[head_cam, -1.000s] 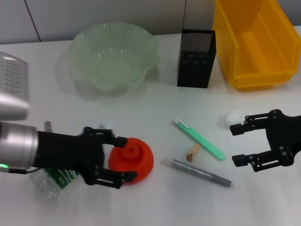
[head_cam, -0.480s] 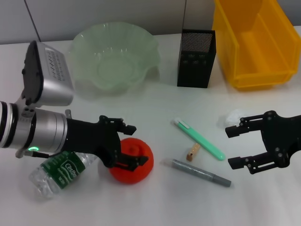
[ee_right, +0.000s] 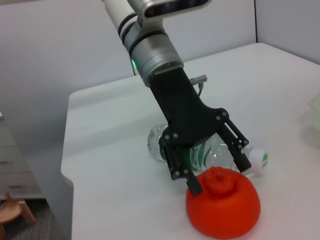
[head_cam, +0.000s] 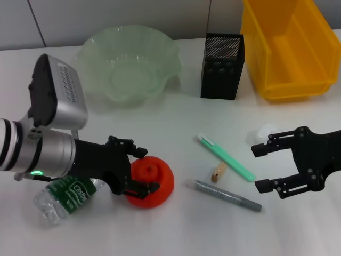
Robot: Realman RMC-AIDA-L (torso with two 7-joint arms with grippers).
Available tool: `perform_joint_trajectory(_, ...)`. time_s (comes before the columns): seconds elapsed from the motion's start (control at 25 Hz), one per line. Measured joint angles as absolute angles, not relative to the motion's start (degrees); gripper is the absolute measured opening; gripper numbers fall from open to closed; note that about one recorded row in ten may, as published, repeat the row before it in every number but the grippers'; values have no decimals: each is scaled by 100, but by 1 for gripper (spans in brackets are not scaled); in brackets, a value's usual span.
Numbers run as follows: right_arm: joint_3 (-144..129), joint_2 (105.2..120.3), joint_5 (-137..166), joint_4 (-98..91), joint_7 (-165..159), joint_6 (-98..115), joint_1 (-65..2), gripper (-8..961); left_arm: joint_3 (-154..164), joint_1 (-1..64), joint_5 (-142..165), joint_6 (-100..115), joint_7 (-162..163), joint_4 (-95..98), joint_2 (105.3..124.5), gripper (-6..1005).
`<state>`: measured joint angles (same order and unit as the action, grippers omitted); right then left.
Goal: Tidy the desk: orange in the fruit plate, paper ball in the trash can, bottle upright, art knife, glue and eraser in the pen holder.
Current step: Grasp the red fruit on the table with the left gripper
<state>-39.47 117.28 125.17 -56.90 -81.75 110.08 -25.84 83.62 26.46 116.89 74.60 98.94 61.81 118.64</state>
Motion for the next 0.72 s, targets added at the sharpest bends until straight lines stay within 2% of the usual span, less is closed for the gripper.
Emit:
perform_joint_trajectory(0.52, -3946, 11751, 12511, -5713, -8227, 11028, -2584, 758, 8705, 2614, 11910, 7152, 9883, 6209, 11870, 724)
perform_joint_trajectory(0.72, -3946, 11760, 12508, -5713, -8215, 11007, -2584, 758, 8686, 2568, 11882, 7149, 9880, 6291, 11874, 491)
